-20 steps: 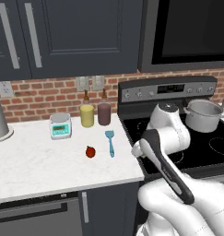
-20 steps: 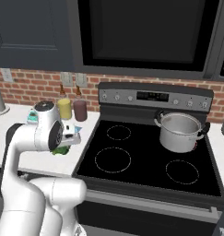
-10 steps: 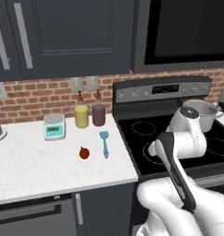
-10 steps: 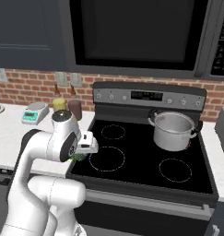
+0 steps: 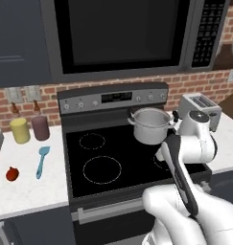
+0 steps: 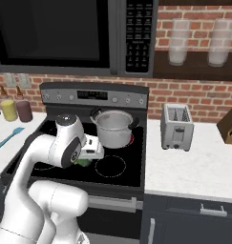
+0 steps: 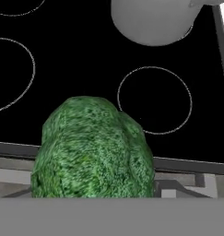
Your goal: Put the broccoli and tomato in the pot. Retrieve the spatula and lightly stir the vegetables in the pot.
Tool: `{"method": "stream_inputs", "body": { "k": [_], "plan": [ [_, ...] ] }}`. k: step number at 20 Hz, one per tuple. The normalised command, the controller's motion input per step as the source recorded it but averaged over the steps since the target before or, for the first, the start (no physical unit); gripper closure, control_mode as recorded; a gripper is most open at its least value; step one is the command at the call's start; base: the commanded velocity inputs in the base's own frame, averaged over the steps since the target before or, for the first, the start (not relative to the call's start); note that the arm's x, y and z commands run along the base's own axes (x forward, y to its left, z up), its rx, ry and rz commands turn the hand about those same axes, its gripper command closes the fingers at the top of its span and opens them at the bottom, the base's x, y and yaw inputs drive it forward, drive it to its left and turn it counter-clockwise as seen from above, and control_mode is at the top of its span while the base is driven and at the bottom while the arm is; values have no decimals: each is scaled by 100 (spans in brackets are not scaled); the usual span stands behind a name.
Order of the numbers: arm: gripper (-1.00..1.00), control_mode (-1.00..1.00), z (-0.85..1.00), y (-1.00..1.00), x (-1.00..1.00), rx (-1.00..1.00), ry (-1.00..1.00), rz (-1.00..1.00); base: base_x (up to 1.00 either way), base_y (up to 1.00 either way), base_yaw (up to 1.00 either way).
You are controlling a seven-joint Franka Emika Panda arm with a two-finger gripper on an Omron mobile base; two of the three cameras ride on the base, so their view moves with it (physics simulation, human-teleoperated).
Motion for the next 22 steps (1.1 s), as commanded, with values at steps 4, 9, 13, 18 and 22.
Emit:
{"method": "stream_inputs", "body": {
  "k": [4,9,13,18,22],
  "plan": [
    [100,100,0,0,0,0,0,0,79,-36,1],
    [100,-100,18,-19,42,10,-6,8,18,-3,2],
    [100,-100,72,-23,2,11,-22,4,0,0,0],
    [100,-100,75,-12,43,10,-21,0,0,0,0],
    [100,-100,51,0,95,10,-9,1,0,0,0]
  ]
}}
